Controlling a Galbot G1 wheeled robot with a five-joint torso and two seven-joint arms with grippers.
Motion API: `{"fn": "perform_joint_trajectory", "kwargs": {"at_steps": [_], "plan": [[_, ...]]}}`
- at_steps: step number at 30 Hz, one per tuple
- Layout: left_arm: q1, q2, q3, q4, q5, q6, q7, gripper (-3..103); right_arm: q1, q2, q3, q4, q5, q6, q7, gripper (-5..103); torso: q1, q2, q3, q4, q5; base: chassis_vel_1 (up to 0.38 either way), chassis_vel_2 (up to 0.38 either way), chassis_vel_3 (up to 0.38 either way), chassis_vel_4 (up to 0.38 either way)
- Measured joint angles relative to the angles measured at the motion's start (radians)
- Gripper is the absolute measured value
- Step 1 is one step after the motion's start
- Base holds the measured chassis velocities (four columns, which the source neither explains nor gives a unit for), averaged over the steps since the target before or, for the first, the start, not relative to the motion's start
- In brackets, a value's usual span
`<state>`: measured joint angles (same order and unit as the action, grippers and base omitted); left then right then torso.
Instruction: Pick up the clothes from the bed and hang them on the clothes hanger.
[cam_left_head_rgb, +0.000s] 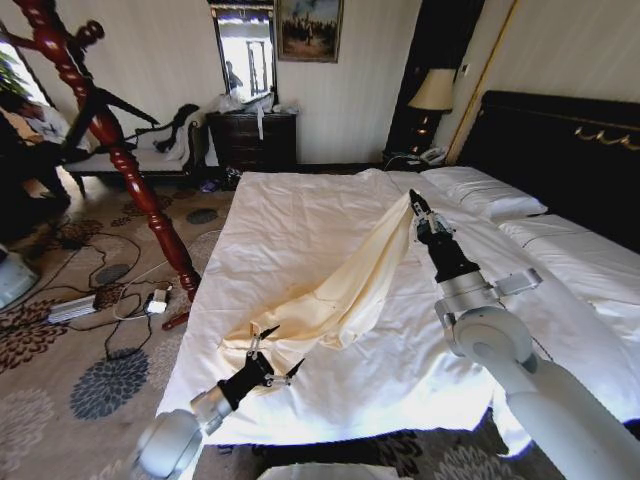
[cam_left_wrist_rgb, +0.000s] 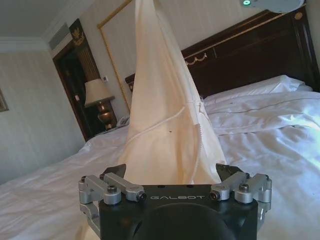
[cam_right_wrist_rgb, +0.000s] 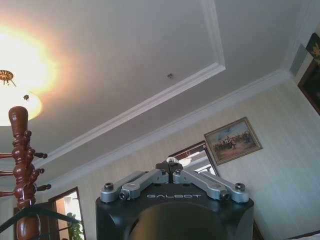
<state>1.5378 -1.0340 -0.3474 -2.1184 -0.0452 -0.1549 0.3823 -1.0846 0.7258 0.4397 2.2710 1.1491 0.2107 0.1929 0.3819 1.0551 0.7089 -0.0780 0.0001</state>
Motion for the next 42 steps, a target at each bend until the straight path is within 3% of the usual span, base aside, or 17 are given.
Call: {"fn": "perform_joint_trajectory", "kwargs": {"at_steps": [11, 14, 18, 19, 21, 23, 27, 28, 29, 36, 38, 42], "plan": [[-0.254, 0.013, 0.229, 0.096, -0.031, 0.081, -0.094, 103, 0.003, -0.006, 0.000, -0.002, -0.001, 0.000, -0.011, 0, 0.000, 0.000, 0.000, 0.0000, 0.0001, 0.000, 0.000, 0.000, 0.000], [-0.292, -0.002, 0.263, 0.113, -0.018, 0.097, -0.123, 99, 0.003, -0.005, 0.000, -0.002, -0.001, 0.000, -0.011, 0, 0.000, 0.000, 0.000, -0.0001, -0.0001, 0.000, 0.000, 0.000, 0.000], [-0.317, -0.041, 0.293, 0.143, 0.031, 0.116, -0.154, 83, 0.003, 0.003, -0.001, -0.003, -0.002, 0.000, -0.012, 0, 0.000, 0.000, 0.000, 0.0001, 0.0000, 0.000, 0.000, 0.000, 0.000], [-0.317, -0.041, 0.293, 0.143, 0.031, 0.116, -0.154, 83, 0.003, 0.003, -0.001, -0.003, -0.002, 0.000, -0.012, 0, 0.000, 0.000, 0.000, 0.0001, 0.0000, 0.000, 0.000, 0.000, 0.000], [-0.318, -0.074, 0.298, 0.161, 0.068, 0.116, -0.162, 72, 0.005, 0.008, -0.001, -0.003, -0.003, 0.000, -0.012, 0, 0.000, 0.000, 0.000, 0.0002, -0.0002, 0.000, 0.000, 0.000, 0.000], [-0.317, -0.087, 0.299, 0.168, 0.083, 0.116, -0.167, 72, 0.006, 0.009, -0.001, -0.003, -0.003, 0.000, -0.012, 0, 0.000, 0.000, 0.000, 0.0001, -0.0001, 0.000, 0.000, 0.000, 0.000], [-0.298, -0.136, 0.300, 0.181, 0.124, 0.109, -0.170, 50, 0.008, 0.008, -0.002, -0.001, -0.002, 0.000, -0.012, 0, 0.000, 0.000, 0.000, 0.0001, -0.0001, 0.000, 0.000, 0.000, 0.000], [-0.293, -0.144, 0.300, 0.182, 0.129, 0.105, -0.170, 50, 0.008, 0.008, -0.001, 0.000, -0.002, 0.000, -0.012, 0, 0.000, 0.000, 0.000, 0.0001, -0.0001, 0.000, 0.000, 0.000, 0.000], [-0.293, -0.144, 0.300, 0.182, 0.129, 0.105, -0.170, 50, 0.008, 0.008, -0.001, 0.000, -0.002, 0.000, -0.012, 0, 0.000, 0.000, 0.000, 0.0001, -0.0001, 0.000, 0.000, 0.000, 0.000], [-0.260, -0.170, 0.294, 0.161, 0.159, 0.094, -0.167, 17, 0.005, 0.011, -0.002, 0.005, -0.003, 0.001, -0.012, 0, 0.000, 0.000, 0.000, 0.0000, -0.0001, 0.000, 0.000, 0.000, 0.000], [-0.252, -0.170, 0.292, 0.155, 0.160, 0.094, -0.166, 17, 0.004, 0.013, -0.003, 0.006, -0.003, 0.001, -0.012, 0, 0.000, 0.000, 0.000, 0.0000, -0.0001, 0.000, 0.000, 0.000, 0.000], [-0.224, -0.171, 0.265, 0.127, 0.153, 0.091, -0.150, 1, 0.001, 0.020, -0.005, 0.006, -0.009, 0.001, -0.012, 0, 0.000, 0.000, 0.000, 0.0001, -0.0001, 0.000, 0.000, 0.000, 0.000]]}}
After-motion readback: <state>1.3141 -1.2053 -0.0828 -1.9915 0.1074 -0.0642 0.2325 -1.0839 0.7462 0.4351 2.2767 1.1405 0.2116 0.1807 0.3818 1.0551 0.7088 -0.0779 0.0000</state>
